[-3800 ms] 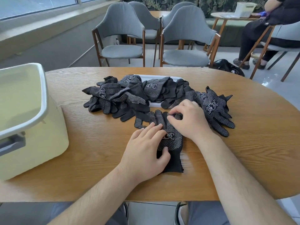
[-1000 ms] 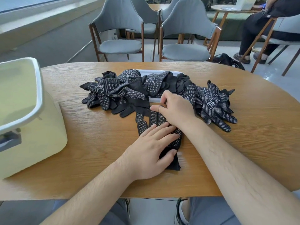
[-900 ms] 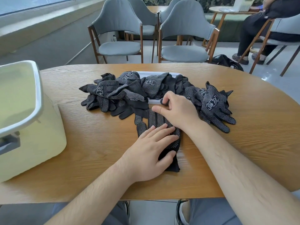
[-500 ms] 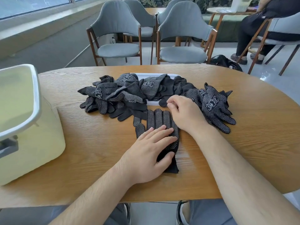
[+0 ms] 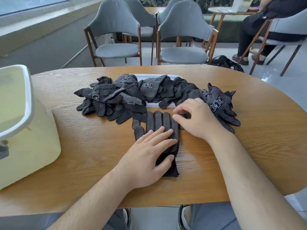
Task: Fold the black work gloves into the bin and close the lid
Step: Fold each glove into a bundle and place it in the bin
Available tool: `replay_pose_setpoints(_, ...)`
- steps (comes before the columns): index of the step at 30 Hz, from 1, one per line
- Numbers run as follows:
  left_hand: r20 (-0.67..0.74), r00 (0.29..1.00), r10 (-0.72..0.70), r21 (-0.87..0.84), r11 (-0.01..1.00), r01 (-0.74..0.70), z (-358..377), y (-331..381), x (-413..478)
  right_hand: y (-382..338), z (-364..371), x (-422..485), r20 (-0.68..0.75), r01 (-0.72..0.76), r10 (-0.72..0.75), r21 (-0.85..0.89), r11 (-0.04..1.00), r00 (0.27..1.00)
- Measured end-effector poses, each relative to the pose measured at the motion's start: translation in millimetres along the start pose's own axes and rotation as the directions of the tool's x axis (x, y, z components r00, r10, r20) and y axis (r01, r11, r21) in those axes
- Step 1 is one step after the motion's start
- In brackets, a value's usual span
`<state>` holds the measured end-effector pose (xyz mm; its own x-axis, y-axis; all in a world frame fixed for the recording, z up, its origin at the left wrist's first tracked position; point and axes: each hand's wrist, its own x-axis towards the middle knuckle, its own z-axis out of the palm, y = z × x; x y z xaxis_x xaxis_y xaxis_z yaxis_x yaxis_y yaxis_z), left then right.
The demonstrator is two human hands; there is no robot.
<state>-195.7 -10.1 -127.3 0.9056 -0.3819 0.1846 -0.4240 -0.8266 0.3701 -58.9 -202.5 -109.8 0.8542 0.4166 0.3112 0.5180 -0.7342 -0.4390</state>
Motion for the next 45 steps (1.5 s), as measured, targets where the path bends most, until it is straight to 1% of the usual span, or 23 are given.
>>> replay_pose_setpoints(2, -0.008, 1.000, 0.003, 0.005, 1.000, -0.003, 0.9, -0.7, 0.5, 0.7, 3.5, -7.2, 0.035, -0.027, 0.029, -0.053, 0.998, 0.999)
replay_pose_setpoints(6, 0.004, 1.000, 0.010, 0.017, 1.000, -0.010, 0.6, -1.1, 1.5, -1.3, 12.1, -6.2, -0.059, -0.079, 0.072, -0.127, 0.989, 0.996)
replay_pose_setpoints(12, 0.057, 0.998, 0.033, 0.070, 0.997, -0.037, -0.2, -1.9, 1.8, -1.3, 18.1, -6.5, -0.097, -0.080, 0.068, -0.128, 0.989, 0.993)
replay_pose_setpoints(13, 0.064, 0.997, 0.043, 0.044, 0.998, -0.046, -2.0, -1.7, 2.2, -1.8, 19.0, -6.0, -0.103, -0.080, 0.066, -0.131, 0.988, 0.992)
replay_pose_setpoints(15, 0.057, 0.998, 0.029, -0.109, 0.994, -0.023, -10.2, -3.8, 5.6, -2.2, 20.6, -5.0, -0.110, -0.079, 0.064, -0.138, 0.987, 0.992)
replay_pose_setpoints(16, 0.030, 1.000, 0.004, -0.185, 0.983, 0.002, -14.8, -7.5, 8.2, -2.3, 20.9, -4.6, -0.116, -0.077, 0.061, -0.135, 0.988, 0.991)
replay_pose_setpoints(17, -0.028, 0.999, -0.017, -0.206, 0.979, 0.011, -18.9, -14.0, 12.3, -2.2, 21.5, -3.7, -0.126, -0.075, 0.059, -0.126, 0.989, 0.990)
replay_pose_setpoints(19, -0.176, 0.983, -0.047, -0.092, 0.995, 0.031, -25.0, -31.8, 23.5, -4.9, 22.7, -1.3, -0.139, -0.068, 0.053, -0.101, 0.993, 0.989)
replay_pose_setpoints(21, -0.243, 0.965, -0.096, 0.043, 0.993, 0.109, -29.0, -47.0, 39.4, -9.1, 24.7, 1.8, -0.134, -0.039, 0.027, -0.088, 0.995, 0.991)
replay_pose_setpoints(22, -0.262, 0.958, -0.120, 0.082, 0.986, 0.146, -29.1, -52.2, 46.6, -11.3, 25.6, 3.2, -0.117, -0.026, 0.015, -0.094, 0.995, 0.993)
replay_pose_setpoints(24, -0.285, 0.947, -0.151, 0.101, 0.977, 0.186, -25.5, -59.3, 56.3, -13.1, 27.6, 5.0, -0.072, -0.011, 0.003, -0.115, 0.993, 0.997)
replay_pose_setpoints(27, -0.302, 0.943, -0.142, 0.109, 0.977, 0.182, -22.3, -66.9, 57.5, -11.6, 28.7, 5.6, -0.032, -0.008, 0.004, -0.130, 0.992, 0.999)
replay_pose_setpoints(34, -0.304, 0.935, -0.181, 0.089, 0.972, 0.217, -33.7, -94.5, 46.0, -11.6, 31.0, 4.8, -0.046, -0.024, 0.020, -0.095, 0.995, 0.999)
replay_pose_setpoints(36, -0.348, 0.914, -0.209, 0.102, 0.961, 0.259, -33.9, -97.8, 47.1, -12.1, 30.4, 3.9, -0.047, -0.028, 0.024, -0.083, 0.996, 0.999)
replay_pose_setpoints(40, -0.436, 0.848, -0.303, 0.124, 0.912, 0.390, -35.3, -98.1, 50.3, -12.1, 30.1, 2.2, -0.048, -0.018, 0.013, -0.101, 0.995, 0.999)
replay_pose_setpoints(41, -0.444, 0.841, -0.310, 0.113, 0.911, 0.396, -34.7, -97.2, 49.7, -12.2, 30.3, 2.3, -0.042, -0.016, 0.012, -0.109, 0.994, 0.999)
replay_pose_setpoints(42, -0.448, 0.844, -0.295, 0.101, 0.921, 0.375, -34.0, -95.5, 49.4, -12.1, 30.1, 2.6, -0.035, -0.019, 0.015, -0.110, 0.994, 0.999)
replay_pose_setpoints(45, -0.434, 0.883, -0.180, 0.074, 0.969, 0.234, -30.3, -88.7, 47.8, -12.7, 29.6, 2.5, -0.029, -0.019, 0.016, -0.084, 0.996, 0.999)
